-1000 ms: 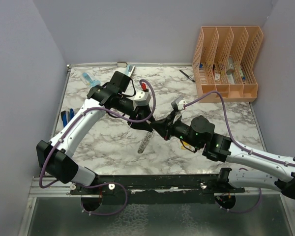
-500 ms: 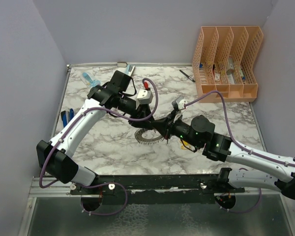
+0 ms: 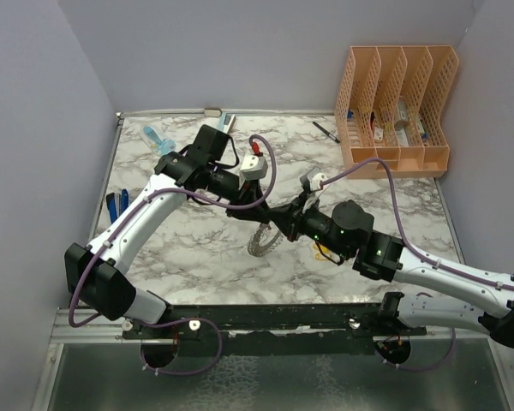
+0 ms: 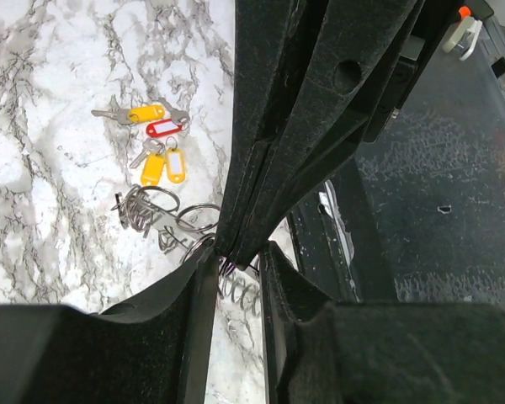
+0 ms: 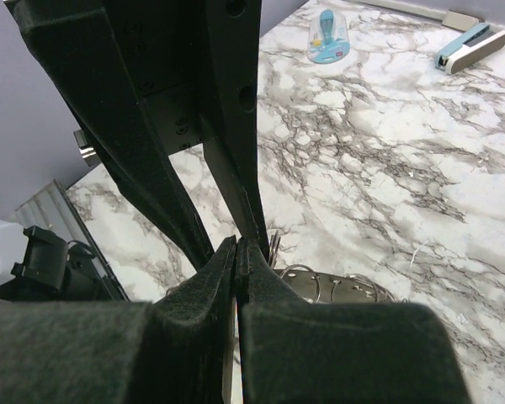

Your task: Put the keys on the keyring

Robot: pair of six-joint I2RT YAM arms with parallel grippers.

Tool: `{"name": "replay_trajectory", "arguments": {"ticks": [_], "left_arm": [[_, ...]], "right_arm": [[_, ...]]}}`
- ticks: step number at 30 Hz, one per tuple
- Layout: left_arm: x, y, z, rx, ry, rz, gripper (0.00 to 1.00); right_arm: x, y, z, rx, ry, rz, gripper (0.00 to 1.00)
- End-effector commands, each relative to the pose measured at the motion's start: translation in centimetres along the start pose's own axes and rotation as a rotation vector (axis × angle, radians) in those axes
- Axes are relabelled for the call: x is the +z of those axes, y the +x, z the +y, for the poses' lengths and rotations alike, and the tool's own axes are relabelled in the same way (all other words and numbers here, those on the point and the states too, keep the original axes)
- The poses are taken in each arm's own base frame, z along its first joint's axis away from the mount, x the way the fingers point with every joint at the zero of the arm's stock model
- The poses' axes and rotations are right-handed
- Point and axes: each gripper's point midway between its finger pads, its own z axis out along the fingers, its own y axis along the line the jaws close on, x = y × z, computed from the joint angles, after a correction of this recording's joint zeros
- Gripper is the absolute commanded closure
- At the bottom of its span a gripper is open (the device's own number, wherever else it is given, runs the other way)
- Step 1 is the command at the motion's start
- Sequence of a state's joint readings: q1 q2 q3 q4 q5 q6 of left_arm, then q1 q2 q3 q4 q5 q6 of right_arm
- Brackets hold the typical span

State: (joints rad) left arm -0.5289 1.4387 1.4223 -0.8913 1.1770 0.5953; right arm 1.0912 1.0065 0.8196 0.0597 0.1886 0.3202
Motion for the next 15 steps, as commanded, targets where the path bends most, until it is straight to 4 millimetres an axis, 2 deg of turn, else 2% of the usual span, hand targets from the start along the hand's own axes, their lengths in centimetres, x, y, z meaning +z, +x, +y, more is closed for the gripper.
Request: {"name": "replay_trajectory", "arguments": {"ticks": [1,8,15], "left_arm": [[0.2,-0.2,-0.3,0.018,-0.005,-0.012,0.72],[0.3,-0.7,0.0,-0.007,-0.014,-0.029,0.6],[0.3,-1.6,0.4,-0.023,-0.028,-0.048,0.59]], "right_arm": [[-0.5,-3.7,0.8,0.04,-0.021,-0.122,0.99],[-0.3,-3.8,0.7,0.066,-0.009,-0.141,0.99],[-0.3,-4.6,0.6,0.088,-0.005,-0.191,0.99]]}}
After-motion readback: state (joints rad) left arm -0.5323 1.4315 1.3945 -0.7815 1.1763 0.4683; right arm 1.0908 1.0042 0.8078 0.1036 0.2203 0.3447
